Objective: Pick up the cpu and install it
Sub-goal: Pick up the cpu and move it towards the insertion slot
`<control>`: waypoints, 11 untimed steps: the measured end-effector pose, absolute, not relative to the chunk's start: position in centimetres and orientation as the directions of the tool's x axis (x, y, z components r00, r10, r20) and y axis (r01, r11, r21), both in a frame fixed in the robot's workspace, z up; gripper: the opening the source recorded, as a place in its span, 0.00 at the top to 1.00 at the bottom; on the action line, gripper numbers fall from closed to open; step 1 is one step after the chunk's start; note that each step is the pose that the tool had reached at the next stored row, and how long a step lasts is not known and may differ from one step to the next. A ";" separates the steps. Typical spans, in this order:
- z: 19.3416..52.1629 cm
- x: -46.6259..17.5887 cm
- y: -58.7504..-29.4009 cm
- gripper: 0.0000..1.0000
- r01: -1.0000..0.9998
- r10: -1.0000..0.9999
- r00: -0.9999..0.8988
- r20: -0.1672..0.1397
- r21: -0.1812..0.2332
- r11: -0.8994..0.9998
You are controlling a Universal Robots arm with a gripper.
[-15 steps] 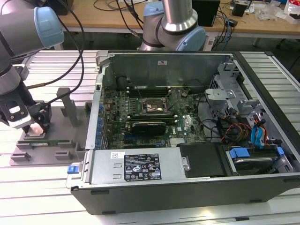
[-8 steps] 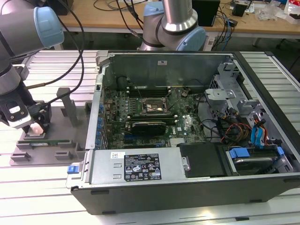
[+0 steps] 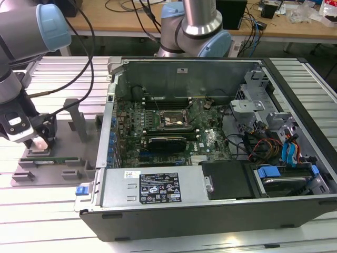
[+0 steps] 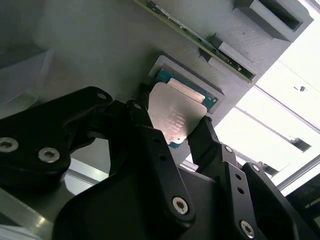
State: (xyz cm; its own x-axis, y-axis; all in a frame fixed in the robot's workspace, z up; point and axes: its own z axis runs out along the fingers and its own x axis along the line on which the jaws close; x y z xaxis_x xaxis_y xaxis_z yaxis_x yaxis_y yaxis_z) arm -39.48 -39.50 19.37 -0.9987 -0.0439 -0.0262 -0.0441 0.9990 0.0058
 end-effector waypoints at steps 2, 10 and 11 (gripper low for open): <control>19.7 -39.5 -39.5 0.45 -0.044 -0.044 -0.999 -0.026 0.006 0.999; 20.5 -39.5 -39.5 0.45 -0.044 -0.044 -0.999 -0.026 0.006 0.999; 20.6 -39.5 -39.5 0.45 -0.044 -0.044 -0.999 -0.026 0.006 0.999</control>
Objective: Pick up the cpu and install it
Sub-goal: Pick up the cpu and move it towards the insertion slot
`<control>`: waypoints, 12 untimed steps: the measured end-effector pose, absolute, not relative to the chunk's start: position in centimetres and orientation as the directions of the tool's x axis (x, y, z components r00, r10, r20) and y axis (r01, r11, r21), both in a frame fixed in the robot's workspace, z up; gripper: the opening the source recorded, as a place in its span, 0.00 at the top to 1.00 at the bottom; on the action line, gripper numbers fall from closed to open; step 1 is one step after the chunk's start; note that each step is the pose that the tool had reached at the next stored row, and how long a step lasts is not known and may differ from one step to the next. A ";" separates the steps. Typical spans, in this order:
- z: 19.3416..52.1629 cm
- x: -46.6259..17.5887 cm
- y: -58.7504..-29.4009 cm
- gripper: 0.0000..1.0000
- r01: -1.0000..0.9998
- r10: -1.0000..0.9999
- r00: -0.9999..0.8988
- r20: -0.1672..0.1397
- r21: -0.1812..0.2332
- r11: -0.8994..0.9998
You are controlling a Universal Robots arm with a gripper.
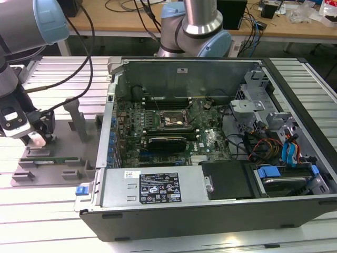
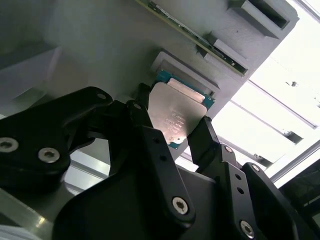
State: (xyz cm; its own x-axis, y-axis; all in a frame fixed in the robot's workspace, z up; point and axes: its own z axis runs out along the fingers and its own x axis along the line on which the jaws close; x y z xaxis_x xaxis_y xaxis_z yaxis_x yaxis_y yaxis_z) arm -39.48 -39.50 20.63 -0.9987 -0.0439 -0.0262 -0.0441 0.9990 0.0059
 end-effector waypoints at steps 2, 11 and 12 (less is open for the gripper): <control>20.8 -39.5 -39.5 0.45 -0.044 -0.044 -0.999 -0.026 0.006 0.999; 21.5 -39.5 -39.5 0.45 -0.044 -0.044 -0.999 -0.026 0.006 0.999; 21.6 -39.5 -39.5 0.45 -0.044 -0.044 -0.999 -0.026 0.006 0.999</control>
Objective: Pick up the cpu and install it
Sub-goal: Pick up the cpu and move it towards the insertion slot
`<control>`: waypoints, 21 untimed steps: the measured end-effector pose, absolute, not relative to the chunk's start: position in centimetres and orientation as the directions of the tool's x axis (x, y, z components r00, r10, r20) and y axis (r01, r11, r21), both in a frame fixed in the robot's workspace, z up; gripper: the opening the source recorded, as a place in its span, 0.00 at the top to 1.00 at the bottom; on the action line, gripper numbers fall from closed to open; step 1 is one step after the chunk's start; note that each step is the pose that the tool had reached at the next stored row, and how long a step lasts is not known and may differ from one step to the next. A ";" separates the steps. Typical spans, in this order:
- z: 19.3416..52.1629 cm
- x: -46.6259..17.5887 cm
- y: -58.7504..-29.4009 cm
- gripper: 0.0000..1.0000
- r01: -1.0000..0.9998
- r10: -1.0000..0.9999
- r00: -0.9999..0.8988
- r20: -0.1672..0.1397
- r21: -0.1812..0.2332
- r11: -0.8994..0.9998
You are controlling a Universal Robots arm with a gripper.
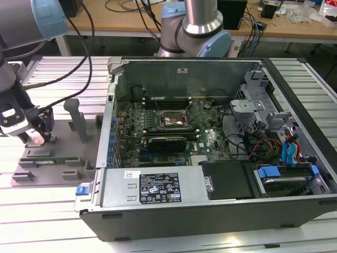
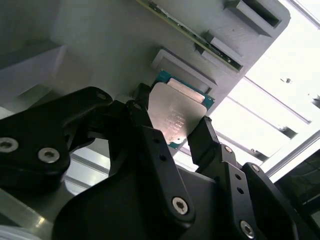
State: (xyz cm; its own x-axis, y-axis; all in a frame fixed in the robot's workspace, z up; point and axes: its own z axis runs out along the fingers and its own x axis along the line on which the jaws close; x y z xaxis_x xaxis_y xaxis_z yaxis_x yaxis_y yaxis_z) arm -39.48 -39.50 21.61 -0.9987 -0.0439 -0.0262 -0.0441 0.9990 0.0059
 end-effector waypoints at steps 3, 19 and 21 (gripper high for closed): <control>21.9 -39.5 -39.5 0.45 -0.044 -0.044 -0.999 -0.026 0.006 0.999; 22.9 -39.5 -39.5 0.45 -0.044 -0.044 -0.999 -0.026 0.006 0.999; 23.1 -39.5 -39.5 0.45 -0.044 -0.044 -0.999 -0.026 0.006 0.999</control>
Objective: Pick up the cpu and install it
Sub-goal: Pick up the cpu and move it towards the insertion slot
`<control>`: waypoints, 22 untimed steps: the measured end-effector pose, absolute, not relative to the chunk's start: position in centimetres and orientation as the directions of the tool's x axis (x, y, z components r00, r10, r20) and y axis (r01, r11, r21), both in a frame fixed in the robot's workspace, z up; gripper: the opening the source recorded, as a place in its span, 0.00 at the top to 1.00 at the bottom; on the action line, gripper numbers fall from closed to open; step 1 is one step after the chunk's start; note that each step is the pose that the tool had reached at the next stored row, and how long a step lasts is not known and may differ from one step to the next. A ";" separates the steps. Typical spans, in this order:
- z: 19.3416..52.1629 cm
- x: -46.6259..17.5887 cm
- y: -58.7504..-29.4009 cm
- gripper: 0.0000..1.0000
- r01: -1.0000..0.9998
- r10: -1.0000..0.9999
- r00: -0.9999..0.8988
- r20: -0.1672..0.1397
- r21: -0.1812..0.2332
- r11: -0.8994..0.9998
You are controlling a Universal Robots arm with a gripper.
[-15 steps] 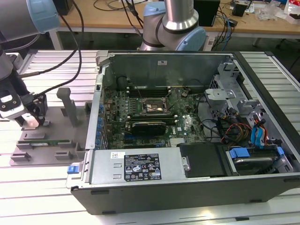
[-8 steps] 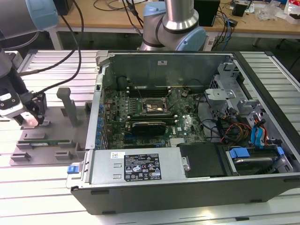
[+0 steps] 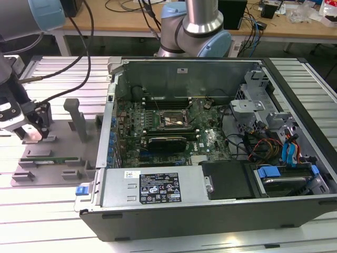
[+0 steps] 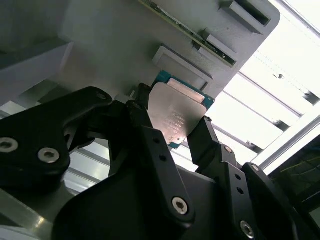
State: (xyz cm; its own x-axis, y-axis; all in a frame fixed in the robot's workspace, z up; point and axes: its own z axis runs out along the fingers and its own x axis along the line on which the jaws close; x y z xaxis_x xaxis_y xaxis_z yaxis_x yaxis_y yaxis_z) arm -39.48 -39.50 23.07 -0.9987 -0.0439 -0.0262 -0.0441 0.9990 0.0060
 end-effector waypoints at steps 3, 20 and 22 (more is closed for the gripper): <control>23.6 -39.5 -39.5 0.45 -0.044 -0.044 -0.999 -0.026 0.006 0.999; 25.8 -39.5 -39.5 0.45 -0.044 -0.044 -0.999 -0.026 0.006 0.999; 26.1 -39.5 -39.5 0.45 -0.044 -0.044 -0.999 -0.026 0.006 0.999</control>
State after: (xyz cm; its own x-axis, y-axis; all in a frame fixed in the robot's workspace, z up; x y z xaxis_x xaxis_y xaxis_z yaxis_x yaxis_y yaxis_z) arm -39.48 -39.50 26.10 -0.9987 -0.0439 -0.0261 -0.0441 0.9990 0.0060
